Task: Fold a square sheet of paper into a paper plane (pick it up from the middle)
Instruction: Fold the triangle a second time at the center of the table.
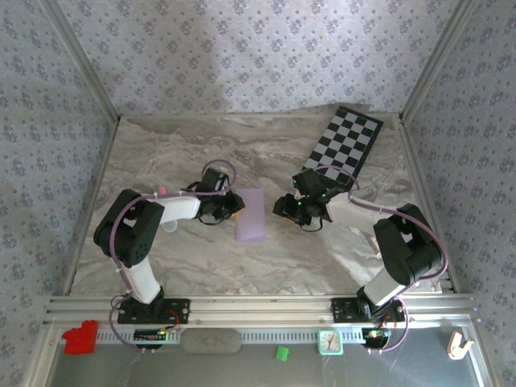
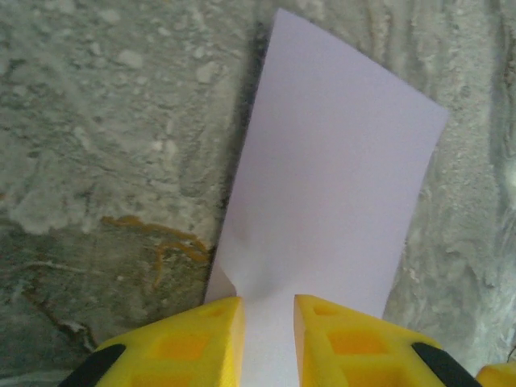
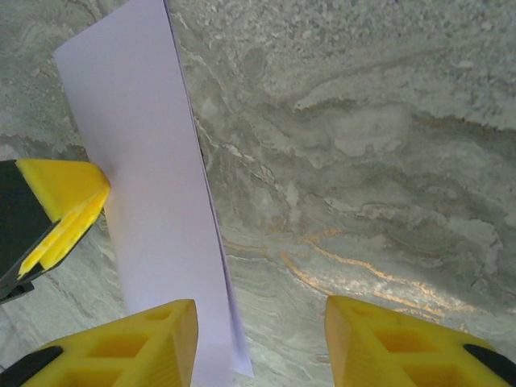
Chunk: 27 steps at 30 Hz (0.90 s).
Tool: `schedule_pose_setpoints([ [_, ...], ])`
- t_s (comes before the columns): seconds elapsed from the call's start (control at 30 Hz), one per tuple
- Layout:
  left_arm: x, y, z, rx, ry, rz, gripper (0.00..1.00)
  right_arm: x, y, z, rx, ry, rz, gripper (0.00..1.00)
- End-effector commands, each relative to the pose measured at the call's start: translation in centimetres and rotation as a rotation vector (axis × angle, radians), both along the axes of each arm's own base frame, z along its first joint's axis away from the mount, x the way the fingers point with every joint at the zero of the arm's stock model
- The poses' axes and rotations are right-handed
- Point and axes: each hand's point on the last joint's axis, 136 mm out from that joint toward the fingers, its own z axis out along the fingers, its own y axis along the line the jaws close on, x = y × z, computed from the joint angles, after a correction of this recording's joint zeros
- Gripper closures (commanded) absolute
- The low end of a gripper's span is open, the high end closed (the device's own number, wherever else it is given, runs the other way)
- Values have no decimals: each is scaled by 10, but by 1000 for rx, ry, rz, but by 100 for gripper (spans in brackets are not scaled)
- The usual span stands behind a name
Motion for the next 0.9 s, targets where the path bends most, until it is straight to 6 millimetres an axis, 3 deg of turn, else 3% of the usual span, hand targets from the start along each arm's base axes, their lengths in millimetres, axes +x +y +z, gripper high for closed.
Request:
schedule_pose_setpoints([
  [0.0,-5,19,-19,65,61,74,76,-11,5,5,38,23,-15,54],
  [0.4,-9,22,-20,32,94,110,76,-45,48,3,196,129,-57,54],
  [0.87,-13,22,-23,20,112,110,76,-52,53,-17,195,184,-85,57],
])
